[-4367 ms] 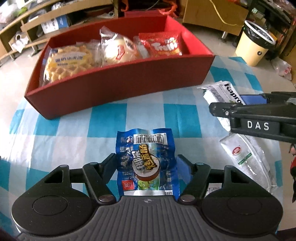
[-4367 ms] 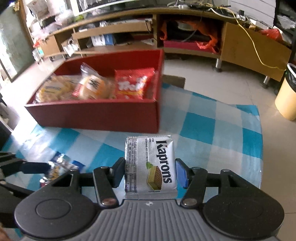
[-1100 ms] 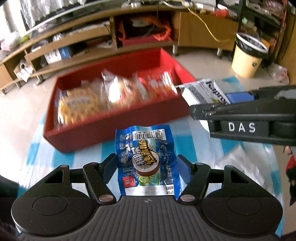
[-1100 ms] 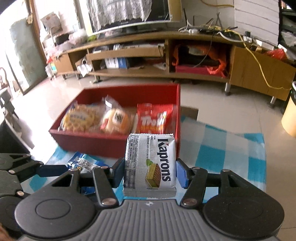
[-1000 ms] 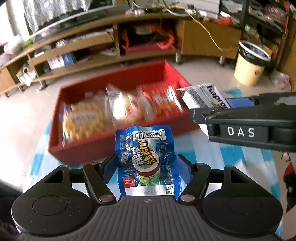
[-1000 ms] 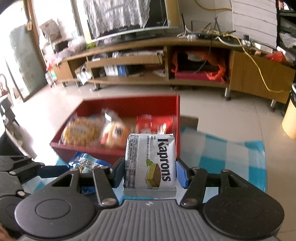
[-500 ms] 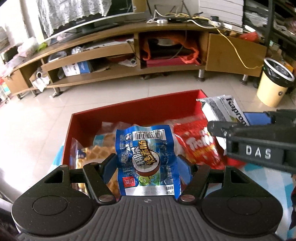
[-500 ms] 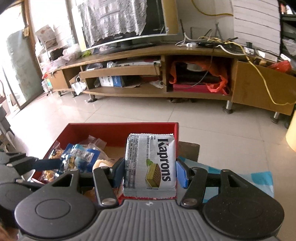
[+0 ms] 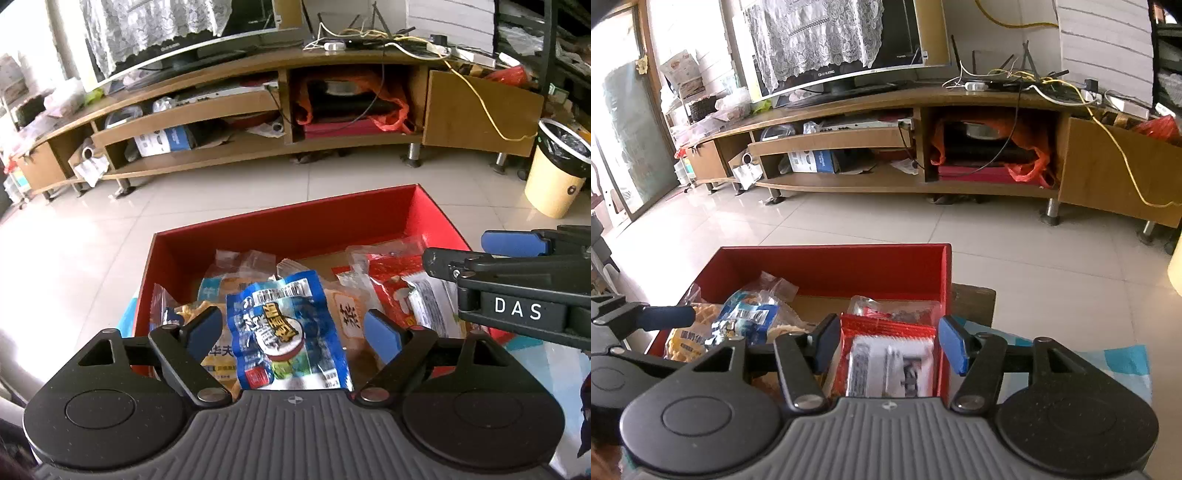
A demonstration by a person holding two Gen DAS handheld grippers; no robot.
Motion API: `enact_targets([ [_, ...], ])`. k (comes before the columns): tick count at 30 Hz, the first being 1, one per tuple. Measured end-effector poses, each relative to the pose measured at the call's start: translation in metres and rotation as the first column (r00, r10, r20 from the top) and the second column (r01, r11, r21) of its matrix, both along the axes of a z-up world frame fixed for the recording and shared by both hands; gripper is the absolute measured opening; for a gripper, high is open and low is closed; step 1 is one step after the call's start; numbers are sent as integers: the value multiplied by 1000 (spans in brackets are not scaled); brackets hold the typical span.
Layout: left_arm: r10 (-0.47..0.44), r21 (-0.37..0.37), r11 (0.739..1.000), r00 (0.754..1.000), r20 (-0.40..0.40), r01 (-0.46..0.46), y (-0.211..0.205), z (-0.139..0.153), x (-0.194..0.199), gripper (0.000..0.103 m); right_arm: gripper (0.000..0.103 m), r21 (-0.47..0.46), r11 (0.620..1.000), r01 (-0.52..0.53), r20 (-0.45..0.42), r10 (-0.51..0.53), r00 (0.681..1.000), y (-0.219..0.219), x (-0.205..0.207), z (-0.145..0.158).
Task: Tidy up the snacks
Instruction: 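Lower both items into the red box and open both tools, then move both tools to the two white snack packets on the cloth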
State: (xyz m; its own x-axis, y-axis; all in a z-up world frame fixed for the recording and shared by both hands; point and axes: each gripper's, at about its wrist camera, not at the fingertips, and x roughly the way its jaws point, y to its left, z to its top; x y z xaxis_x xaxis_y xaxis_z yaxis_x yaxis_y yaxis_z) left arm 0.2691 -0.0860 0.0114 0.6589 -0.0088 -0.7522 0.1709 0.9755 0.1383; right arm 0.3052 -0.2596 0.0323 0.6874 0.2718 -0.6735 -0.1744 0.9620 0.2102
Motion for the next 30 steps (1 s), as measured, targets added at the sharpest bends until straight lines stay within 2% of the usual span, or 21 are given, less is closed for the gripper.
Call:
enact_targets([
  [12, -55, -33, 998, 998, 16, 56, -4, 17, -37, 92, 63, 7, 1000, 22, -1, -22, 1000, -15, -44, 21],
  [20, -127, -52, 991, 991, -38, 125, -10, 11, -73, 92, 63, 1, 999, 42, -55, -42, 998, -29, -86, 17],
  [27, -223, -63, 975, 962, -158, 215, -20, -13, -124, 92, 63, -29, 998, 59, -129, -63, 990, -44, -133, 5],
  [30, -285, -81, 958, 937, -204, 274, -26, -25, -146, 92, 63, -27, 997, 77, -161, -80, 984, -55, -151, 3],
])
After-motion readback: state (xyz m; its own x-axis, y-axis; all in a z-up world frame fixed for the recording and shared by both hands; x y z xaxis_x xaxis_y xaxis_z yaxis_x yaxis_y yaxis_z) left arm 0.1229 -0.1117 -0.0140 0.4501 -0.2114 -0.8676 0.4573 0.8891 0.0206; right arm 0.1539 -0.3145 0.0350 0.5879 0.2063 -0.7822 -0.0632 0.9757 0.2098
